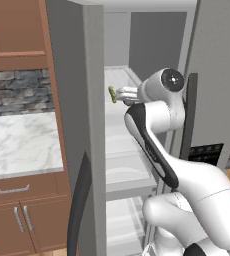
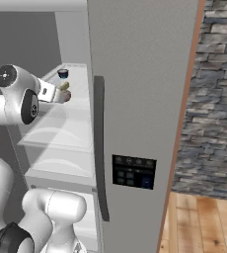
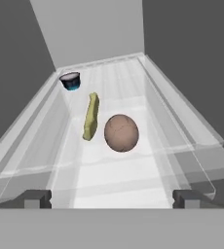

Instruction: Pick the egg and butter from the fridge and place them by the bowl for mixing.

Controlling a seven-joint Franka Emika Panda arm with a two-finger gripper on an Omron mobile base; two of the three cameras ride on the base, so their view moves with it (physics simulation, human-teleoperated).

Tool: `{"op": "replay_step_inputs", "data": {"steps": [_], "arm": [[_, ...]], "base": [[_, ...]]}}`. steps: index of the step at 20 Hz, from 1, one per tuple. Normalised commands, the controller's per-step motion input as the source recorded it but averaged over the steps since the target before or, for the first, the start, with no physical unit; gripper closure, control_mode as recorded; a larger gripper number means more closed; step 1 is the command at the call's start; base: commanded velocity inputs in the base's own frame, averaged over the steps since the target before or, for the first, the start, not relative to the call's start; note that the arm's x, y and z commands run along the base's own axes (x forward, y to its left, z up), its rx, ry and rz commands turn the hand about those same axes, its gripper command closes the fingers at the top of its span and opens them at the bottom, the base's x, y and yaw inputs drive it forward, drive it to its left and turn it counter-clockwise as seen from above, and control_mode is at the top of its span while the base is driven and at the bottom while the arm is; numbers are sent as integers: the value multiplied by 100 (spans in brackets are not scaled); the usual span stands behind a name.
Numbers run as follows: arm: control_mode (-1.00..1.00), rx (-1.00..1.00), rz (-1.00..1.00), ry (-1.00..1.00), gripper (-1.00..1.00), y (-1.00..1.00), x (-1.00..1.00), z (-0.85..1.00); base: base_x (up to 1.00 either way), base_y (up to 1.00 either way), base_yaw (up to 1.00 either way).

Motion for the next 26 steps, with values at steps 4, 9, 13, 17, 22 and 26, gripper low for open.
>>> {"op": "replay_step_inputs", "data": {"steps": [4, 9, 13, 17, 22, 26], "arm": [[-100, 0, 0, 0, -100, 0, 25, 0], [-100, 0, 0, 0, -100, 0, 42, 0], [-100, 0, 0, 0, -100, 0, 47, 0], [-100, -1, 0, 4, -100, 0, 47, 0], [-100, -4, 0, 7, -100, 0, 45, 0], [-100, -9, 0, 16, -100, 0, 42, 0]], "base": [[0, 0, 0], [0, 0, 0], [0, 0, 0], [0, 0, 0], [0, 0, 0], [0, 0, 0]]}}
